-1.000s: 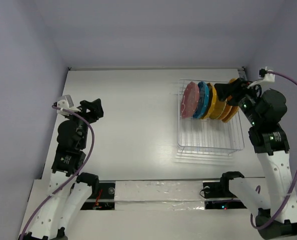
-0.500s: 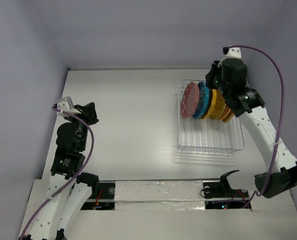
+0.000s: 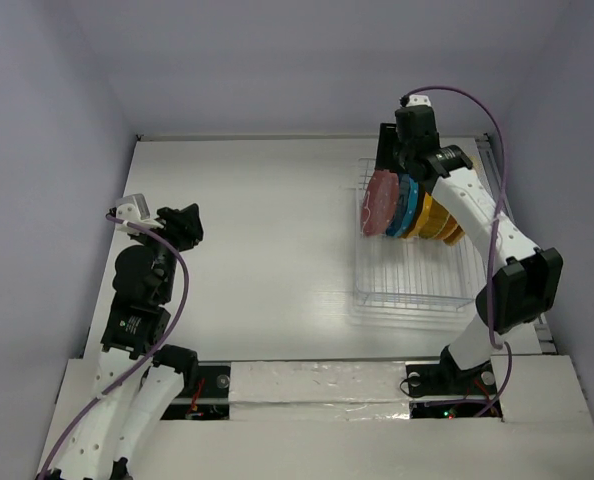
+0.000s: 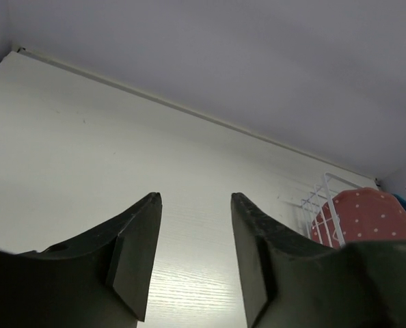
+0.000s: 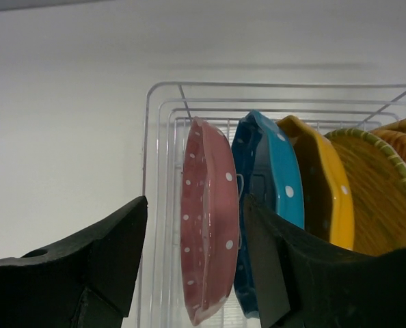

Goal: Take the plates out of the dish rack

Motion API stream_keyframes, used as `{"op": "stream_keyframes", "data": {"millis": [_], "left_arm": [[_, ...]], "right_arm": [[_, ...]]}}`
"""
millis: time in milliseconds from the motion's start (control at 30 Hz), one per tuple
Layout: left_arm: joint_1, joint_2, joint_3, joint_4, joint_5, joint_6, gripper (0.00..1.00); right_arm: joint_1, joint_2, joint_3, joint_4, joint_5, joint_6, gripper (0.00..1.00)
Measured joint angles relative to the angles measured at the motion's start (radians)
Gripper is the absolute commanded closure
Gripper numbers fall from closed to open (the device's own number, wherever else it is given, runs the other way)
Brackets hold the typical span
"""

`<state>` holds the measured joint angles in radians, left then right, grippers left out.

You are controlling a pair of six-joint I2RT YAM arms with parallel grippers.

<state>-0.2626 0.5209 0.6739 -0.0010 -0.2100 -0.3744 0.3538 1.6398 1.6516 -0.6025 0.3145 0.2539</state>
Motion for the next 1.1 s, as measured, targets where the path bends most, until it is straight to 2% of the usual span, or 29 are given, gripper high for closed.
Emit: {"op": "stream_keyframes", "data": {"millis": [167, 433, 667, 800, 833, 867, 933, 967, 1100], "left_arm": [[-0.006, -0.002, 0.000, -0.001, -0.002, 0.000, 0.46], [-0.011, -0.005, 0.000, -0.003, -0.001, 0.001, 0.45], [-0.011, -0.016, 0.000, -0.005, -0.001, 0.001, 0.45], [-0.011, -0.020, 0.000, -0.006, -0.001, 0.001, 0.45], [-0.011, -0.023, 0.000, -0.007, -0.001, 0.001, 0.45], [-0.011, -0.027, 0.000, -0.008, -0.001, 0.001, 0.45], [-0.011, -0.035, 0.000, -0.008, -0.001, 0.003, 0.45], [-0.012, -0.037, 0.000, -0.008, -0.001, 0.003, 0.45], [-0.018, -0.045, 0.000, -0.010, -0.001, 0.004, 0.45]], "right_arm": [[0.000, 0.055, 0.000, -0.008, 0.017, 0.003, 0.37], [0.000, 0.101, -0.027, -0.012, 0.053, 0.012, 0.40], [0.000, 0.148, -0.032, -0.020, 0.075, 0.015, 0.55], [0.000, 0.148, -0.032, -0.022, 0.085, 0.014, 0.56], [0.000, 0.148, -0.032, -0.025, 0.087, 0.012, 0.60], [0.000, 0.149, -0.032, -0.028, 0.089, 0.011, 0.69], [0.000, 0.149, -0.032, -0.038, 0.095, 0.001, 0.79], [0.000, 0.149, -0.032, -0.043, 0.097, -0.013, 0.91], [0.000, 0.147, -0.031, -0.046, 0.103, -0.014, 0.97]]}}
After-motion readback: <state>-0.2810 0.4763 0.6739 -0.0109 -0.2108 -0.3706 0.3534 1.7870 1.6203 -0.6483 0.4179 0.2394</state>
